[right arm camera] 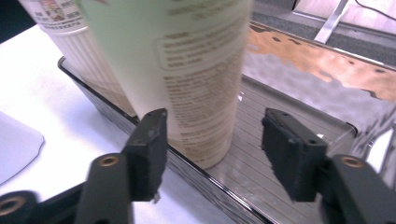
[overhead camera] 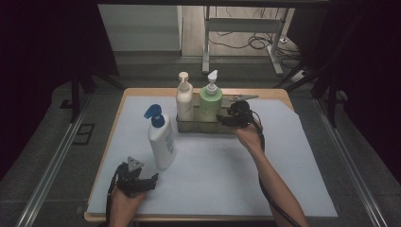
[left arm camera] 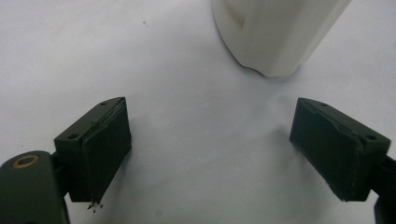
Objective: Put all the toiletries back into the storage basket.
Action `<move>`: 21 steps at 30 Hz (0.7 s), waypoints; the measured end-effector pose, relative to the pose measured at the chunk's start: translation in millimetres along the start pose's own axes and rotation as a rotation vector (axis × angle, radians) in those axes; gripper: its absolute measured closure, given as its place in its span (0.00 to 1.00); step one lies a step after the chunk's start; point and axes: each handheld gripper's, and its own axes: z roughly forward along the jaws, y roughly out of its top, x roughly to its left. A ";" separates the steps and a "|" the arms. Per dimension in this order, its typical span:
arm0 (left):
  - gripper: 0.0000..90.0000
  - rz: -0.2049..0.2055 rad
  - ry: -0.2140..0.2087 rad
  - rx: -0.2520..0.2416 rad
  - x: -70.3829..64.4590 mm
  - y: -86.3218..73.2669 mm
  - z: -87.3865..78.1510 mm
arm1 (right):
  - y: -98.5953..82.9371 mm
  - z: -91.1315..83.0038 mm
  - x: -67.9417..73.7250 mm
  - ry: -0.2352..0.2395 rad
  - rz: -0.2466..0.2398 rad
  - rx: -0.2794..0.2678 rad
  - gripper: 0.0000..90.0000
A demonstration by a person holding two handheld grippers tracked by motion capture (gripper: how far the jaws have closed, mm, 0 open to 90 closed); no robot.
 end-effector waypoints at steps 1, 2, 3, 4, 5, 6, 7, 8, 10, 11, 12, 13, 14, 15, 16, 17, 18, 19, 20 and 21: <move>0.13 0.000 0.000 0.000 0.0 0.0 0.0 | -0.3 -0.3 -1.5 -0.005 0.002 0.003 0.54; 0.13 0.001 0.000 0.000 0.0 0.0 0.0 | -0.7 -0.2 -2.9 -0.007 0.006 0.004 0.58; 0.13 0.001 0.000 0.000 0.0 0.0 0.0 | -1.1 -0.2 -3.9 -0.009 0.011 0.005 0.61; 0.13 0.000 0.000 0.000 0.0 0.0 0.0 | -1.6 0.2 -4.7 -0.008 0.013 0.006 0.64; 0.13 0.000 0.000 0.000 0.0 0.0 0.0 | -2.1 1.0 -5.0 -0.015 0.014 0.009 0.66; 0.13 0.001 0.000 0.000 0.1 0.0 0.0 | -2.4 1.9 -5.3 -0.022 0.013 0.012 0.70; 0.13 0.000 0.000 0.000 0.1 0.0 0.0 | -2.7 3.2 -5.4 -0.024 0.009 0.012 0.73; 0.13 0.000 0.000 0.000 0.0 0.0 0.0 | -2.8 4.7 -5.6 -0.030 0.007 0.014 0.76; 0.13 0.000 0.000 0.000 0.0 0.0 0.0 | -2.1 8.3 -5.6 -0.052 0.009 0.022 0.83; 0.13 0.000 0.000 0.000 0.0 0.0 0.0 | -1.6 10.4 -5.8 -0.057 0.010 0.024 0.86; 0.13 0.001 0.000 0.001 0.1 0.0 0.0 | -1.2 12.6 -5.9 -0.059 0.013 0.027 0.88; 0.13 0.001 0.000 0.001 0.1 0.0 0.0 | -0.6 15.2 -5.8 -0.062 0.015 0.029 0.91; 0.13 0.001 0.000 0.001 0.1 0.0 0.0 | -0.2 16.5 -5.8 -0.065 0.015 0.032 0.93; 0.13 0.001 0.000 0.001 0.1 0.0 0.0 | 0.2 18.7 -5.7 -0.070 0.017 0.034 0.95; 0.13 0.001 0.000 0.001 0.1 0.0 0.0 | 0.5 20.7 -5.6 -0.077 0.020 0.038 0.97; 0.13 0.000 0.000 0.000 0.1 0.0 0.0 | 0.9 22.4 -6.0 -0.083 0.019 0.039 0.99; 0.13 0.001 0.000 0.001 0.1 0.0 0.0 | 1.3 24.2 -6.4 -0.086 0.021 0.041 0.99; 0.13 0.001 0.000 0.000 0.1 0.0 0.0 | 1.9 25.9 -7.0 -0.085 0.023 0.044 0.99; 0.13 0.001 0.000 0.001 0.1 0.0 -0.1 | 2.8 27.8 -7.3 -0.090 0.026 0.046 0.99; 0.13 0.000 0.000 0.000 0.1 0.0 0.0 | 3.3 28.9 -7.4 -0.090 0.029 0.045 0.99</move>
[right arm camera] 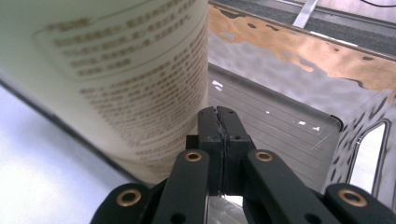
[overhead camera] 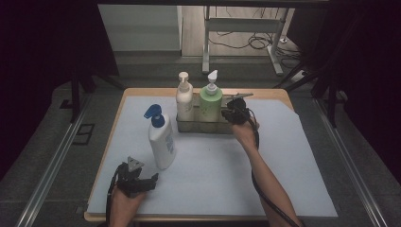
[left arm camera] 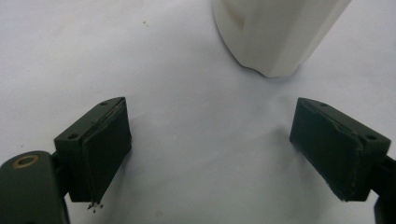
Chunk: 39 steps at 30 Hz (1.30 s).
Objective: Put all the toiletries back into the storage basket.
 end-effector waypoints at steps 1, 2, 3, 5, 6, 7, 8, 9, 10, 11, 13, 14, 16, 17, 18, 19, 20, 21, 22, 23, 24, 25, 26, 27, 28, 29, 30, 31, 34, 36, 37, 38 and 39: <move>0.13 0.000 0.000 0.000 0.0 0.0 0.0 | 1.0 1.3 -0.1 0.002 0.002 0.002 0.99; 0.13 0.000 0.000 0.000 0.1 0.0 0.0 | 2.0 2.3 0.0 -0.004 0.001 0.004 0.99; 0.13 0.000 0.000 0.000 0.0 0.0 0.0 | 2.8 3.1 -0.2 -0.006 0.005 0.002 0.99; 0.13 0.000 0.000 0.000 0.0 0.0 0.0 | 4.3 4.8 -1.5 -0.005 0.018 0.001 0.98; 0.13 0.000 0.000 0.000 0.0 0.0 0.0 | 4.9 5.6 -2.2 -0.003 0.022 0.002 0.98; 0.13 0.000 0.000 0.000 0.0 0.0 0.0 | 5.5 6.4 -2.4 -0.002 0.026 0.000 0.98; 0.13 0.000 0.000 0.000 0.1 0.0 0.0 | 6.1 7.2 -2.7 0.000 0.026 0.002 0.98; 0.13 0.000 0.000 0.000 0.1 0.0 0.0 | 6.6 8.1 -2.7 0.002 0.034 0.004 0.98; 0.13 0.000 0.000 0.001 0.1 0.0 0.0 | 6.8 9.1 -3.3 0.005 0.035 0.009 0.98; 0.13 0.000 0.000 0.001 0.1 0.1 0.0 | 6.9 9.8 -3.8 0.010 0.039 0.011 0.98; 0.13 0.000 0.000 0.001 0.1 0.0 0.0 | 6.9 10.8 -4.2 0.016 0.053 0.011 0.98; 0.13 0.001 0.000 0.001 0.1 0.1 0.0 | 6.7 11.3 -4.2 0.019 0.054 0.012 0.98; 0.13 0.000 0.000 0.001 0.1 0.1 0.0 | 6.3 12.3 -3.6 0.025 0.057 0.014 0.98; 0.13 0.000 0.000 0.001 0.1 0.1 0.0 | 6.3 12.8 -2.9 0.023 0.057 0.015 0.98; 0.13 0.000 0.000 0.001 0.1 0.0 0.0 | 6.0 13.6 -2.1 0.024 0.052 0.017 0.98; 0.13 0.001 0.000 0.001 0.1 0.1 0.0 | 6.0 14.3 -0.9 0.024 0.052 0.017 0.98; 0.13 0.000 0.000 0.001 0.1 0.0 0.0 | 6.0 14.7 -0.2 0.025 0.049 0.017 0.98; 0.13 0.000 0.000 0.001 0.1 0.0 0.0 | 6.1 15.1 0.3 0.028 0.046 0.019 0.97; 0.13 0.000 0.000 0.001 0.1 0.1 0.0 | 6.2 15.3 1.0 0.027 0.046 0.020 0.97; 0.13 0.000 0.000 0.001 0.1 0.1 0.0 | 6.2 15.9 1.8 0.026 0.050 0.017 0.97; 0.13 0.000 0.000 0.001 0.1 0.1 0.0 | 6.3 16.1 2.0 0.027 0.047 0.020 0.97; 0.13 0.000 0.000 0.001 0.1 0.1 0.0 | 6.4 16.3 2.3 0.026 0.047 0.021 0.97; 0.13 0.000 0.000 0.001 0.1 0.1 0.0 | 6.4 16.5 2.4 0.026 0.047 0.021 0.97; 0.13 0.000 0.000 0.001 0.1 0.1 0.0 | 6.5 16.7 2.6 0.027 0.049 0.022 0.97; 0.13 0.000 0.000 0.001 0.1 0.1 0.0 | 6.6 16.7 2.8 0.027 0.050 0.022 0.97; 0.13 0.000 0.000 0.001 0.1 0.1 0.0 | 6.9 16.7 3.1 0.029 0.049 0.023 0.97; 0.13 0.000 0.000 0.001 0.1 0.1 0.0 | 7.1 16.8 3.4 0.028 0.051 0.021 0.97; 0.13 0.000 0.000 0.001 0.1 0.1 0.0 | 7.4 16.9 3.8 0.029 0.051 0.020 0.97; 0.13 0.001 0.000 0.001 0.1 0.1 0.0 | 8.1 17.4 5.8 0.030 0.050 0.021 0.97; 0.13 0.000 0.000 0.002 0.2 0.1 0.0 | 8.3 18.3 7.4 0.034 0.049 0.025 0.97; 0.13 0.000 0.000 0.001 0.1 0.1 0.0 | 8.3 18.8 8.3 0.038 0.048 0.026 0.97; 0.13 0.000 0.000 0.001 0.1 0.1 0.0 | 8.2 19.4 9.6 0.044 0.042 0.029 0.97; 0.13 0.000 0.000 0.001 0.2 0.1 0.0 | 8.1 20.2 11.1 0.044 0.039 0.028 0.97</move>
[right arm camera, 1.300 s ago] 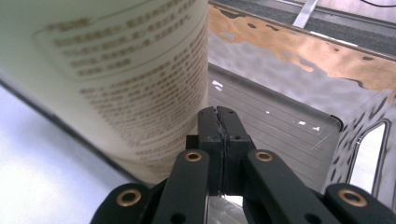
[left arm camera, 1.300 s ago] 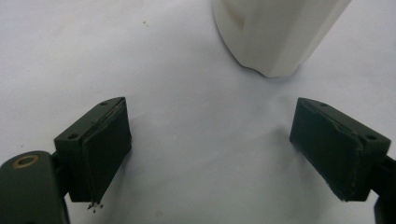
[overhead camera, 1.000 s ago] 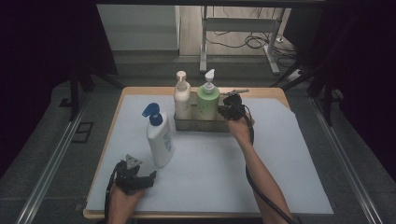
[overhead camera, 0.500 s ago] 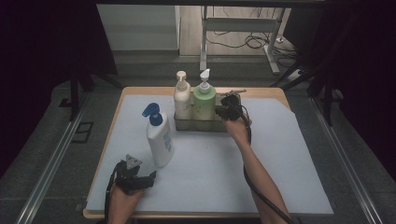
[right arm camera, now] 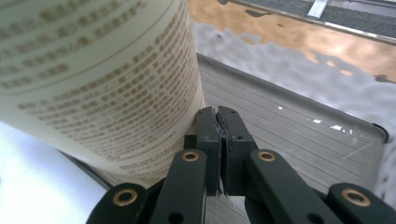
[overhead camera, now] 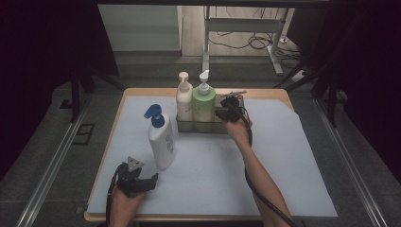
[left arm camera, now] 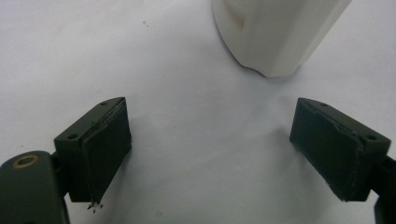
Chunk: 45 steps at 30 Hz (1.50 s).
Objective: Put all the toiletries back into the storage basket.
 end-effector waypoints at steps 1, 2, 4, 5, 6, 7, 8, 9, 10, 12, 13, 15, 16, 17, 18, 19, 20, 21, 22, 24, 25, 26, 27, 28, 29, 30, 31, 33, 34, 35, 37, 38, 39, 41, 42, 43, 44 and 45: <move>0.13 0.000 0.000 0.000 0.0 0.0 0.0 | -0.2 0.5 1.3 0.000 -0.003 0.002 0.97; 0.13 0.000 0.000 0.000 0.0 0.0 0.0 | -0.4 1.6 2.4 0.000 -0.004 0.003 0.98; 0.13 -0.001 0.000 0.000 0.0 0.0 0.0 | -0.9 1.9 3.5 -0.002 0.002 0.003 0.99; 0.13 0.000 0.000 0.001 0.0 0.1 0.0 | -0.9 2.1 3.6 0.000 0.007 0.001 0.99; 0.13 0.000 0.000 0.001 0.0 0.1 0.0 | -0.9 2.1 3.6 -0.002 0.004 0.004 0.99; 0.13 0.000 0.000 0.001 0.0 0.1 0.0 | -0.7 1.9 4.0 -0.005 0.003 0.005 0.99; 0.13 0.000 0.000 0.001 0.0 0.1 0.0 | -0.6 1.9 4.5 -0.006 0.002 0.004 0.99; 0.13 0.000 -0.001 0.001 0.0 0.1 0.0 | -0.5 1.8 5.1 -0.012 0.001 0.004 0.99; 0.13 0.000 -0.001 0.001 0.0 0.1 0.0 | -0.5 1.8 5.7 -0.015 -0.001 0.004 0.99; 0.13 0.000 -0.001 0.001 0.0 0.1 0.1 | -0.5 1.7 6.3 -0.017 -0.002 0.002 1.00; 0.13 0.000 0.000 0.001 0.0 0.2 0.1 | -0.6 1.5 6.4 -0.018 -0.003 0.003 1.00; 0.13 0.000 0.000 0.001 0.0 0.1 0.1 | -0.9 1.8 6.6 -0.020 -0.004 0.001 1.00; 0.13 0.000 -0.001 0.001 0.1 0.1 0.1 | -0.9 1.6 6.4 -0.019 -0.003 0.002 1.00; 0.13 0.000 0.000 0.001 0.0 0.1 0.1 | -1.0 1.6 6.3 -0.019 -0.003 0.002 0.99; 0.13 0.000 0.000 0.001 0.0 0.1 0.0 | -1.0 1.7 6.3 -0.019 -0.004 0.003 0.99; 0.13 0.000 0.000 0.001 0.0 0.1 0.0 | -1.0 1.7 6.0 -0.019 -0.006 0.004 0.99; 0.13 0.000 0.000 0.001 0.0 0.1 0.0 | -0.8 1.5 5.8 -0.024 -0.009 0.007 0.96; 0.13 0.000 0.000 0.000 0.0 0.1 0.0 | -0.5 1.0 5.3 -0.031 -0.013 0.010 0.92; 0.13 0.000 0.000 0.000 0.0 0.1 0.1 | -0.4 0.5 4.6 -0.035 -0.015 0.009 0.90; 0.13 0.000 0.000 0.000 -0.1 0.0 0.0 | 0.0 -1.5 2.7 -0.029 -0.013 0.010 0.87; 0.13 0.000 0.000 0.000 0.0 0.0 0.1 | 0.0 -2.7 2.1 -0.026 -0.019 0.011 0.85; 0.13 0.000 0.000 0.000 -0.1 0.0 0.1 | 0.1 -4.5 1.7 -0.027 -0.023 0.009 0.83; 0.13 0.000 0.000 0.000 -0.1 0.0 0.1 | 0.2 -5.6 1.5 -0.023 -0.025 0.008 0.83; 0.13 0.000 0.000 0.000 -0.1 0.0 0.1 | 0.2 -7.1 1.3 -0.022 -0.031 0.004 0.82; 0.13 0.000 0.000 0.000 -0.1 0.0 0.1 | 0.1 -8.5 1.6 -0.021 -0.035 0.002 0.80; 0.13 0.000 0.000 0.000 -0.1 0.0 0.0 | -0.1 -9.8 2.0 -0.023 -0.039 -0.001 0.79; 0.13 0.000 0.000 0.000 -0.1 0.0 0.0 | -0.4 -11.1 2.3 -0.024 -0.046 -0.001 0.78; 0.13 0.000 0.000 0.000 -0.1 0.0 0.0 | -1.3 -14.1 2.7 -0.021 -0.053 -0.003 0.73; 0.13 0.000 0.000 -0.001 -0.1 0.0 0.1 | -1.8 -15.4 2.8 -0.024 -0.059 -0.007 0.71; 0.13 0.000 0.000 0.000 -0.1 0.0 0.1 | -2.3 -17.0 2.5 -0.024 -0.065 -0.008 0.68; 0.13 0.000 0.000 0.000 -0.1 0.0 0.1 | -3.3 -20.1 2.1 -0.021 -0.070 -0.012 0.65; 0.13 0.000 0.000 0.000 -0.1 0.0 0.1 | -3.8 -21.7 1.6 -0.018 -0.075 -0.011 0.64; 0.13 0.000 0.000 -0.001 -0.1 0.0 0.1 | -4.1 -23.4 1.4 -0.015 -0.078 -0.011 0.61; 0.13 0.000 0.000 0.000 -0.1 0.0 0.0 | -5.1 -27.1 0.9 -0.012 -0.085 -0.016 0.57; 0.13 0.000 0.000 -0.001 -0.1 0.0 0.1 | -5.6 -29.0 0.7 -0.008 -0.086 -0.018 0.55; 0.13 0.000 0.000 -0.001 -0.1 0.0 0.1 | -6.1 -31.1 0.4 -0.002 -0.089 -0.017 0.54; 0.13 0.000 0.000 -0.001 -0.1 0.0 0.1 | -6.7 -32.8 0.2 -0.001 -0.095 -0.017 0.52; 0.13 0.000 0.000 -0.001 -0.2 0.0 0.1 | -7.3 -35.1 0.3 -0.002 -0.099 -0.019 0.49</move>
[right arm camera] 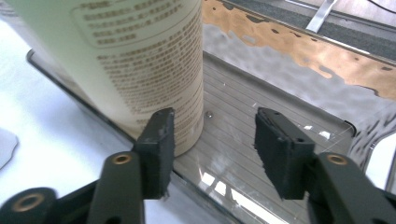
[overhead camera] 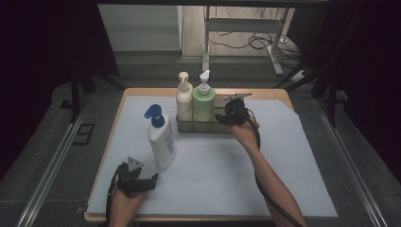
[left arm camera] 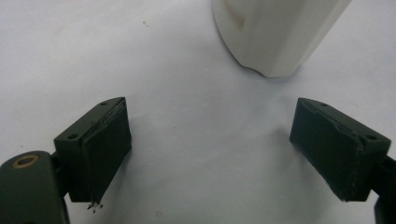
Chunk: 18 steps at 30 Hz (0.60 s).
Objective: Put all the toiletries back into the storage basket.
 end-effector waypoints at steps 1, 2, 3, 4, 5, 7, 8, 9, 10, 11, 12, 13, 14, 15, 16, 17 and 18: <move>0.13 0.000 0.000 -0.001 0.0 0.0 0.0 | -0.6 -2.2 0.2 0.002 0.000 -0.007 0.47; 0.13 0.000 0.000 0.000 0.0 0.0 0.0 | -1.1 -4.3 0.2 0.009 0.002 -0.007 0.44; 0.13 0.000 0.000 0.000 0.0 0.0 0.0 | -1.8 -6.4 0.1 0.021 0.003 -0.004 0.42; 0.13 0.000 0.000 -0.001 0.0 0.0 0.0 | -2.5 -8.3 0.5 0.025 0.000 -0.006 0.41; 0.13 0.000 0.000 -0.001 0.0 0.0 0.0 | -3.2 -10.2 1.1 0.030 -0.005 -0.006 0.39; 0.13 0.000 0.000 -0.001 -0.1 0.0 0.0 | -4.6 -13.9 2.5 0.038 -0.016 -0.004 0.36; 0.13 0.000 0.000 -0.001 0.0 0.0 0.0 | -5.5 -16.0 3.5 0.040 -0.021 -0.006 0.34; 0.13 0.000 0.000 -0.001 0.0 0.0 0.0 | -6.4 -18.1 4.7 0.043 -0.028 -0.007 0.33; 0.13 0.000 0.000 0.000 0.0 0.0 0.0 | -7.3 -20.3 5.7 0.048 -0.038 -0.004 0.32; 0.13 0.000 0.000 0.000 0.0 0.0 0.0 | -8.3 -22.4 6.8 0.049 -0.047 -0.002 0.32; 0.13 0.000 0.000 -0.001 0.0 0.0 0.0 | -9.5 -24.3 8.0 0.048 -0.055 -0.003 0.30; 0.13 0.000 -0.001 0.000 0.0 0.0 0.0 | -10.7 -26.4 8.8 0.051 -0.064 -0.004 0.29; 0.13 0.000 -0.001 0.000 0.0 0.0 0.0 | -12.0 -28.5 9.5 0.054 -0.072 -0.003 0.29; 0.13 0.000 -0.001 0.000 0.0 0.0 0.0 | -13.3 -30.4 10.4 0.055 -0.074 -0.004 0.28; 0.13 0.000 0.000 0.000 0.0 0.0 0.0 | -14.6 -32.1 10.8 0.059 -0.079 -0.002 0.27; 0.13 0.000 0.000 0.000 0.0 0.0 0.0 | -16.1 -33.9 11.3 0.062 -0.084 -0.002 0.27; 0.13 0.000 -0.001 0.000 0.0 0.0 0.0 | -17.5 -35.8 12.0 0.065 -0.088 -0.002 0.26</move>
